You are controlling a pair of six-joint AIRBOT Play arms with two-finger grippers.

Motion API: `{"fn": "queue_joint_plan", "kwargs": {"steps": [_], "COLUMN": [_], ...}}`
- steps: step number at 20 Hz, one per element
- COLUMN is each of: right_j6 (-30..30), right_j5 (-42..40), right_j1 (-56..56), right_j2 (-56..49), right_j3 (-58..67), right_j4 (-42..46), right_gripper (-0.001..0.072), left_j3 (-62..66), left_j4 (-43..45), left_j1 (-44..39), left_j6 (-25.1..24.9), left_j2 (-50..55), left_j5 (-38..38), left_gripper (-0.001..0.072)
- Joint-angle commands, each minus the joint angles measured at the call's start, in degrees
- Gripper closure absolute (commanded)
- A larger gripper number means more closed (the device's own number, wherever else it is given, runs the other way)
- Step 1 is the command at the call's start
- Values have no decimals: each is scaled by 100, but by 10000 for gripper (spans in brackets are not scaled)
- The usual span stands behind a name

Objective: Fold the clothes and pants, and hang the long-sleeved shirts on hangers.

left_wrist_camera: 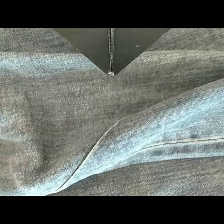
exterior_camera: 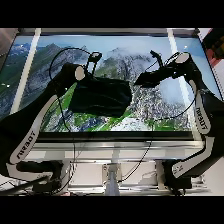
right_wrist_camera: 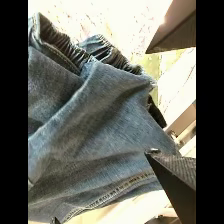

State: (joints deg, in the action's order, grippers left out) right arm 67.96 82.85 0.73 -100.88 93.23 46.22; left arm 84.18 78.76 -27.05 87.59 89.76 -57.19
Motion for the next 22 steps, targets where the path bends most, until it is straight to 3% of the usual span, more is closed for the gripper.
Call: {"fn": "queue_joint_plan", "kwargs": {"steps": [1, 3, 5, 9, 13, 16, 17, 18, 19, 20, 21, 22], "right_j6": [-31, -293, -501, -684, -1012, -1733, -1727, -1698, -1700, -1703, -1681, -1497], "right_j5": [81, 240, 339, 472, 407, -83, -428, -890, -1298, -1700, -2131, -2516], "right_j1": [70, 70, 72, 496, 1969, 3036, 3191, 3217, 3150, 3012, 2787, 2514], "right_j2": [459, 898, 1491, 2721, 3829, 4391, 4430, 4409, 4371, 4336, 4288, 4194], "right_j3": [22, 20, 20, -350, -1537, -3344, -3939, -4496, -4931, -5278, -5523, -5648], "right_j4": [208, 184, 503, 1735, 1300, -452, -909, -1272, -1657, -1971, -2083, -2044], "right_gripper": [41, 200, 245, 657, 661, 661, 661, 645, 434, 75, 19, 19], "left_j3": [-2, -2, -2, -2, -2, -2, -2, -2, -2, -2, -2, -2], "left_j4": [11, 11, 9, 13, 42, 57, 57, 55, 55, 57, 57, 55], "left_j1": [11, 11, 11, 17, 118, 245, 291, 328, 352, 369, 369, 369], "left_j6": [-9, -107, -103, -129, -256, -297, -299, -299, -299, -299, -297, -297], "left_j2": [-59, -68, -70, -214, -780, -1281, -1429, -1537, -1620, -1672, -1694, -1694], "left_j5": [-240, -334, -393, -568, -566, -564, -564, -562, -562, -564, -566, -566], "left_gripper": [690, 690, 690, 690, 690, 690, 689, 690, 690, 690, 690, 689]}}
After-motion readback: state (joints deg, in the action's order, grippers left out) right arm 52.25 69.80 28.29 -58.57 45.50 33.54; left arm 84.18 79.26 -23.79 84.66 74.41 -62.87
